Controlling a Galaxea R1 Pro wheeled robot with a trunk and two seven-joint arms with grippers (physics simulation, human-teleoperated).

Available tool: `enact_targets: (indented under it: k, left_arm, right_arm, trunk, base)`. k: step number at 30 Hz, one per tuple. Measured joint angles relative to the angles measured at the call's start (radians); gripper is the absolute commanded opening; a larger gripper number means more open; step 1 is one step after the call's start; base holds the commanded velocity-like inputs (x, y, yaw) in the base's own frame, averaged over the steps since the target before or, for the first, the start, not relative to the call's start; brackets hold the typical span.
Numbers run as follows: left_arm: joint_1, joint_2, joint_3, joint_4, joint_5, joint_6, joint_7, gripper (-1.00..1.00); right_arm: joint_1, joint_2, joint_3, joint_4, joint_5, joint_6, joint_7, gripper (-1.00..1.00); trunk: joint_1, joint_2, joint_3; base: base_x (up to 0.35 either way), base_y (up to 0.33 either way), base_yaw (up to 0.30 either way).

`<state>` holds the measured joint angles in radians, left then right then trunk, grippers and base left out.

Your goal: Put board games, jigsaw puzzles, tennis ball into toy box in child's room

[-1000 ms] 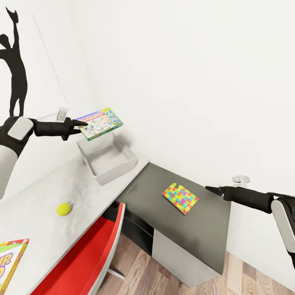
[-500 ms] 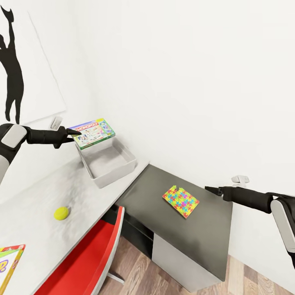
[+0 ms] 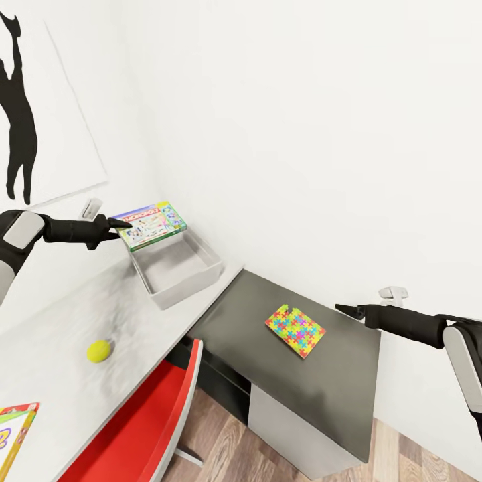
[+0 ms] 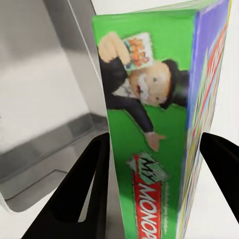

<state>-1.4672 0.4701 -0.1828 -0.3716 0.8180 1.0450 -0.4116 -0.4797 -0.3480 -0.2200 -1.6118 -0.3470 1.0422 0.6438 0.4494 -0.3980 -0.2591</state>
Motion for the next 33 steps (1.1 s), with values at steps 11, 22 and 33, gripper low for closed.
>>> enact_targets:
  k: [11,22,33]
  left_arm:
    - [0.062,-0.007,0.029,-0.061,0.025,-0.063,0.025,-1.0]
    - [0.063,-0.007,0.03,-0.123,0.026,-0.069,0.025,-1.0]
    - [0.063,-0.007,0.029,-0.129,0.025,-0.069,0.025,-1.0]
  right_arm:
    - [-0.02,0.008,-0.004,0.001,-0.023,-0.016,0.06,1.0]
    - [-0.02,0.008,-0.004,0.001,-0.023,-0.016,0.061,1.0]
    - [-0.02,0.008,-0.004,0.001,-0.023,-0.016,0.061,1.0]
  trunk:
    - [0.0,0.0,0.0]
    - [0.0,0.0,0.0]
    - [0.0,0.0,0.0]
  base:
    - [0.0,0.0,0.0]
    - [0.0,0.0,0.0]
    - [0.0,0.0,0.0]
